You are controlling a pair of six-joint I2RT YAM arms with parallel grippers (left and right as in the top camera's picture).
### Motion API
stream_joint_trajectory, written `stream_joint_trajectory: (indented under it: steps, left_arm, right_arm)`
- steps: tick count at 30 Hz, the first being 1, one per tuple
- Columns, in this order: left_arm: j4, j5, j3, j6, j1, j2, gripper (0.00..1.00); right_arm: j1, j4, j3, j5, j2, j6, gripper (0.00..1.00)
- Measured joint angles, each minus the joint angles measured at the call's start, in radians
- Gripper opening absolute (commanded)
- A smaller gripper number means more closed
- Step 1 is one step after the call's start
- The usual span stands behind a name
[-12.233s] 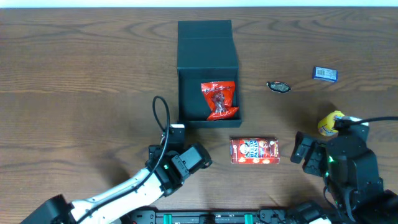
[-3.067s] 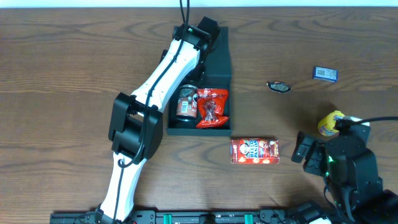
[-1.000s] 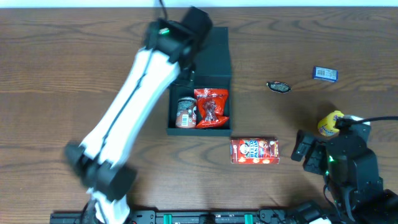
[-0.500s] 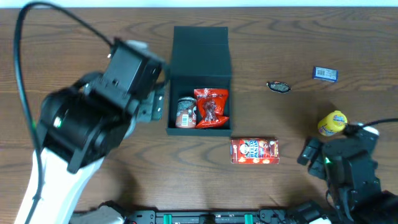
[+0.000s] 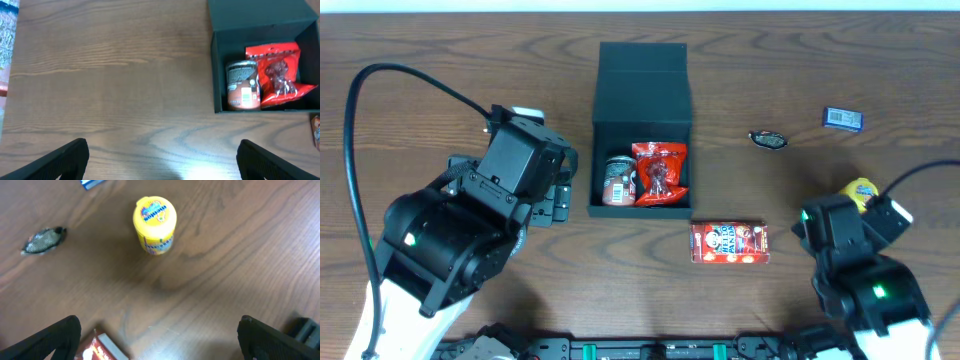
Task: Pack container
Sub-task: 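Raise the left gripper out of the box and retract it left, then move the right gripper over the yellow Mentos bottle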
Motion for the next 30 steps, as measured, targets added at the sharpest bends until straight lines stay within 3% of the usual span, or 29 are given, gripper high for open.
stream_joint_trajectory:
  steps: [13,18,30]
  left_arm:
    - [0.002,0.0,-0.004,0.0,0.0,0.0,0.95]
    - [0.002,0.0,-0.004,0.005,0.0,0.0,0.95]
    - [0.003,-0.046,-0.006,0.037,0.0,0.001,0.95]
  right_arm:
    - [-0.045,0.344,-0.166,0.013,0.348,-0.039,0.99]
    - [-0.053,0.449,-0.188,-0.013,0.365,-0.189,0.99]
    - [-0.294,0.523,-0.19,-0.061,0.365,-0.304,0.99]
